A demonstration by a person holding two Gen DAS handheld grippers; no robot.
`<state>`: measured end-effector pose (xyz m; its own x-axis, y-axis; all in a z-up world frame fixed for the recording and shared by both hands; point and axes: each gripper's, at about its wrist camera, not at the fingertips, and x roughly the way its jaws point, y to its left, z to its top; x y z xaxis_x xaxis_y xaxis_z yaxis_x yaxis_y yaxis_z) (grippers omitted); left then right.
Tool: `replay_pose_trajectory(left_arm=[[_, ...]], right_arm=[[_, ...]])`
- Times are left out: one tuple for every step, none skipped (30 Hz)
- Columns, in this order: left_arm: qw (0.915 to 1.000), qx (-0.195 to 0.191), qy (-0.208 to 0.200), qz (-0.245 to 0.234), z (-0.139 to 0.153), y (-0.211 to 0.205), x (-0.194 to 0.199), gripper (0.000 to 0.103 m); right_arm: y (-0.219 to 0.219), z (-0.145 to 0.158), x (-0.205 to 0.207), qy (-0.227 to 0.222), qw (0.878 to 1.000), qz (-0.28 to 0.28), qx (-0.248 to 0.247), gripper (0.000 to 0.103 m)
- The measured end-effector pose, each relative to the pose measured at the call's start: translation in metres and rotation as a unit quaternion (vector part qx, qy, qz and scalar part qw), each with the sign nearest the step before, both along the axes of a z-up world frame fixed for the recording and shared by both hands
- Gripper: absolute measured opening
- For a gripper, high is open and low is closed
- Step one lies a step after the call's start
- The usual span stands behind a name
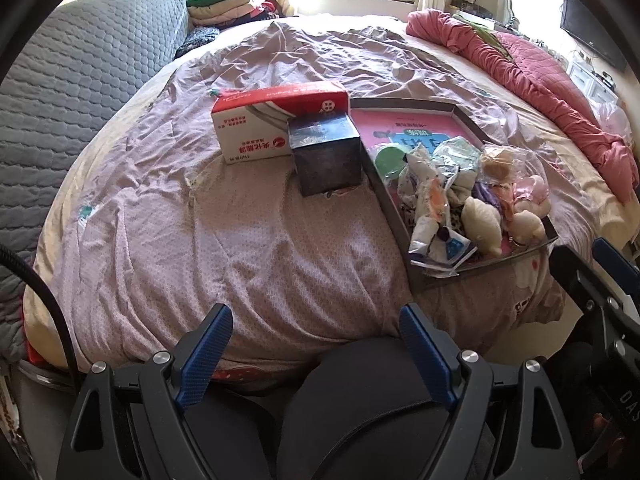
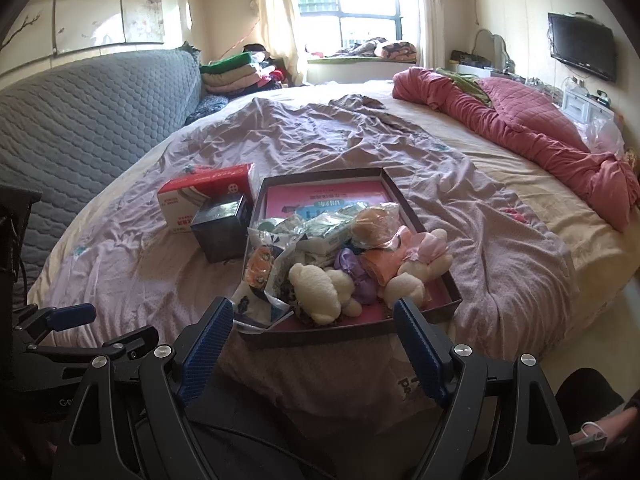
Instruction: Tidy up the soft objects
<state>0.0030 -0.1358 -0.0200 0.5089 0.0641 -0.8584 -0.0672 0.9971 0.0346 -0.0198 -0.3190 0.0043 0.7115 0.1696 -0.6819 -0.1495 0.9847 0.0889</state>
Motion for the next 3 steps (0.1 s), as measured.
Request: replay_pose_trajectory(left_arm=[[1.0000, 0.002, 0.000, -0.001, -0.0015, 0.0008, 0.0008, 0.085], [1.0000, 0.001, -0.001, -0.002, -0.0027, 0.0018, 0.0015, 0.085], [1.0000, -0.001, 0.000, -0.004, -0.0046, 0.0043, 0.0031, 0.085]], right_arm=[[-0.0002, -0.0012, 0.0001, 0.000, 1.000, 0.000, 0.000, 0.083], [-0.0007, -0.0023, 0.0006, -0.001, 1.000, -0.001, 0.000, 0.083], [-0.0023, -0.0035, 0.0022, -0.002, 1.000, -0.001, 0.002, 0.083]])
